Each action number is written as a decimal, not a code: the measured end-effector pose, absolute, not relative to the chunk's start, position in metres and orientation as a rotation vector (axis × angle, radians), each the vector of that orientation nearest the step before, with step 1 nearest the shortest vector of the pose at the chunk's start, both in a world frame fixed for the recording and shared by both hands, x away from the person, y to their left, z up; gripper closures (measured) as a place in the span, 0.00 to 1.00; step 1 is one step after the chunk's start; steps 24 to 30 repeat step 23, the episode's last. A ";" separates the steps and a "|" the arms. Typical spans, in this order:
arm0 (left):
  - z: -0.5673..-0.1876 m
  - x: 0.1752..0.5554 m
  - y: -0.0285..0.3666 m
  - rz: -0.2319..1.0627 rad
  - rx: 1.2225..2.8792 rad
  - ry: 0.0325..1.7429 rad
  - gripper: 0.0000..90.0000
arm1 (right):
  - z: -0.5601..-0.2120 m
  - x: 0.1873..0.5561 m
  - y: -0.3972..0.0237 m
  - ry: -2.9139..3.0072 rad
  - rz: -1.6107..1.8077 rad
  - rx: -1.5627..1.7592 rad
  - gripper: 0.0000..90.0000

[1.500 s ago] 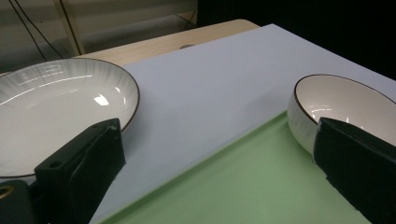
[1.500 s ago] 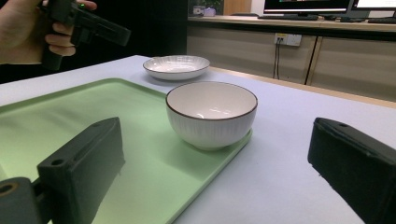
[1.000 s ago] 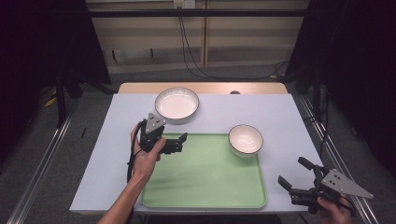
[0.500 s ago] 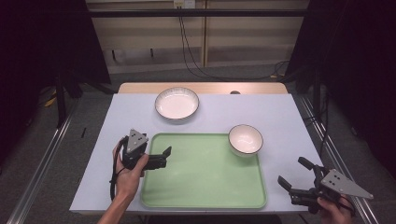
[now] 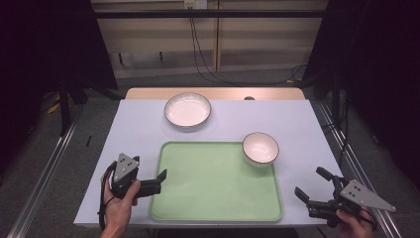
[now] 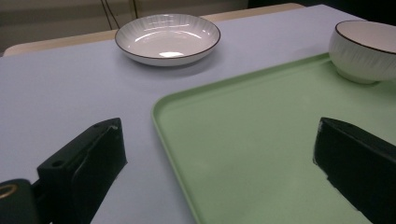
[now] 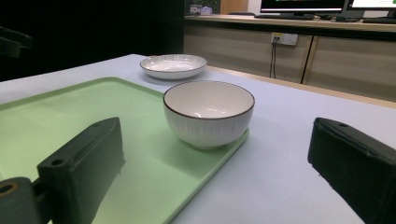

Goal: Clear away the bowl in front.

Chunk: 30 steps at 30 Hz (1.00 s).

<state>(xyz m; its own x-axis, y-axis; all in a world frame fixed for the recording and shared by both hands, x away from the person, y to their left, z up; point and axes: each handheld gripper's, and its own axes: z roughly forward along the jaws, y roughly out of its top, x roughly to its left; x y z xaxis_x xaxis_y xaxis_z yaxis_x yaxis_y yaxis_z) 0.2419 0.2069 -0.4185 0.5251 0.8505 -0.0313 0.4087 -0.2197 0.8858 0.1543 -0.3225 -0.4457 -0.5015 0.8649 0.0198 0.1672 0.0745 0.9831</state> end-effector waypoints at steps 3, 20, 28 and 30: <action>-0.420 0.233 0.213 0.608 1.806 1.067 0.03 | -0.446 0.154 -0.323 1.752 1.466 1.031 0.03; -0.429 0.211 0.232 0.612 1.717 1.126 0.02 | -0.447 0.156 -0.323 1.759 1.465 1.038 0.03; -0.429 0.209 0.230 0.602 1.715 1.127 0.02 | -0.447 0.157 -0.324 1.761 1.460 1.052 0.03; -0.429 0.209 0.230 0.602 1.715 1.127 0.02 | -0.447 0.157 -0.324 1.761 1.460 1.052 0.03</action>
